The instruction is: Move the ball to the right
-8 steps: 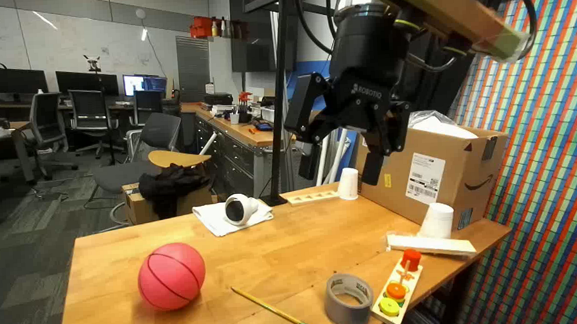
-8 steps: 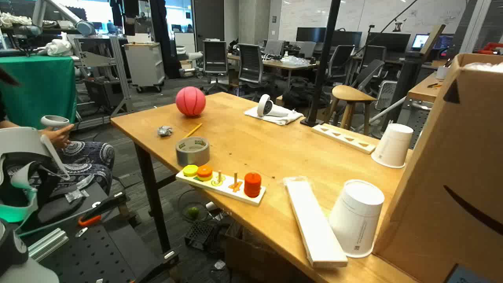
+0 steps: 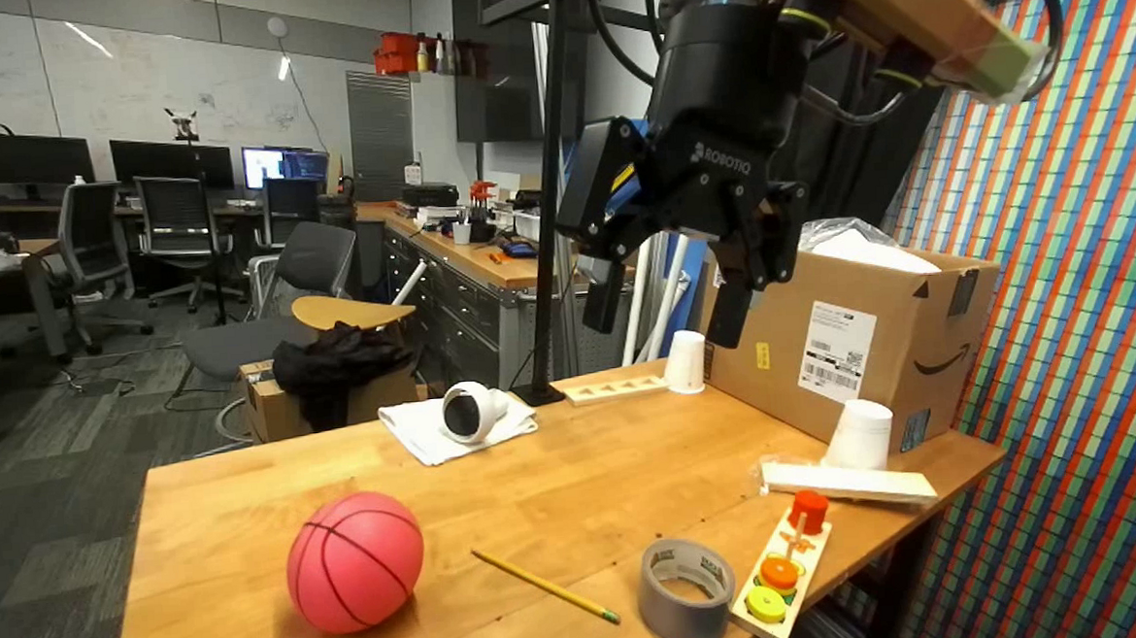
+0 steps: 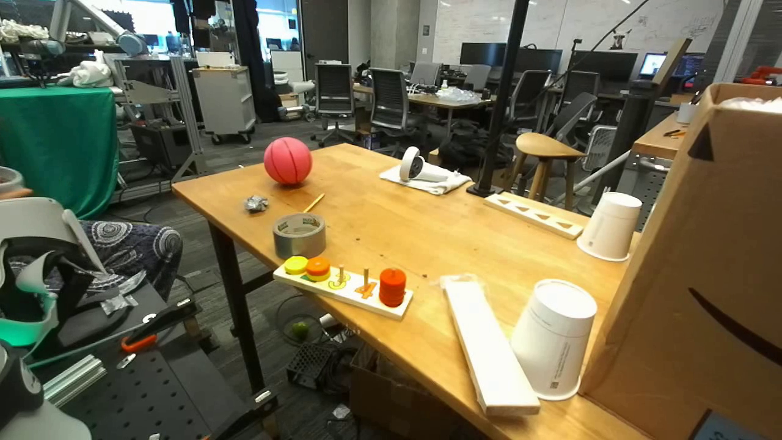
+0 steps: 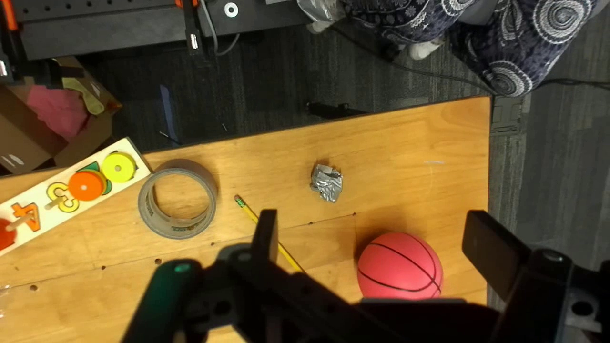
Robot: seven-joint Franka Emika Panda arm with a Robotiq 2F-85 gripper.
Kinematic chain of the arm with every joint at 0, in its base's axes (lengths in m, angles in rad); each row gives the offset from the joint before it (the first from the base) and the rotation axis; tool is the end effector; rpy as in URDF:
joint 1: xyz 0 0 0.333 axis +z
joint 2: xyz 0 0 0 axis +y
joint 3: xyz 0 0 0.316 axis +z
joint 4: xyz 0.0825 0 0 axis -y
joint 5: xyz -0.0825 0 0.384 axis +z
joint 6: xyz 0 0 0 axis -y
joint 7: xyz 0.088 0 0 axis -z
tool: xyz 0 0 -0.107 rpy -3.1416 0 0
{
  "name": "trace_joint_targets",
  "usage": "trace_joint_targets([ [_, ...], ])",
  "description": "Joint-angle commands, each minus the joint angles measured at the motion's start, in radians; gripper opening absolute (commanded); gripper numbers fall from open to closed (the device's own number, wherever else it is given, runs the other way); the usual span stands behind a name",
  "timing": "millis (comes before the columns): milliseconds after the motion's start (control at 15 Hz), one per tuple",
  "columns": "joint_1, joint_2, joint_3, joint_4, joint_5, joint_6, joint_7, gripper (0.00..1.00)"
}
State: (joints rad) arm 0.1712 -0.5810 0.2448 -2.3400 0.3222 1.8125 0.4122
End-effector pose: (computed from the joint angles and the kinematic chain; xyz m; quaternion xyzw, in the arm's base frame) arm 0.3384 0.1928 0.5430 -0.9943 0.0514 0.0145 0.0918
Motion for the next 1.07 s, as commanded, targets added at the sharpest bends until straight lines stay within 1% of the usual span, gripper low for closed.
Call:
trace_joint_targets([
  [0, -0.008, 0.0, 0.006, 0.003, 0.003, -0.004, -0.003, 1.0],
  [667, -0.003, 0.007, 0.013, 0.006, 0.001, -0.003, -0.005, 1.0],
  [800, 0.011, 0.037, 0.051, 0.021, -0.018, 0.016, -0.008, 1.0],
  [1000, 0.04, 0.111, 0.133, 0.066, -0.071, 0.068, -0.028, 1.0],
])
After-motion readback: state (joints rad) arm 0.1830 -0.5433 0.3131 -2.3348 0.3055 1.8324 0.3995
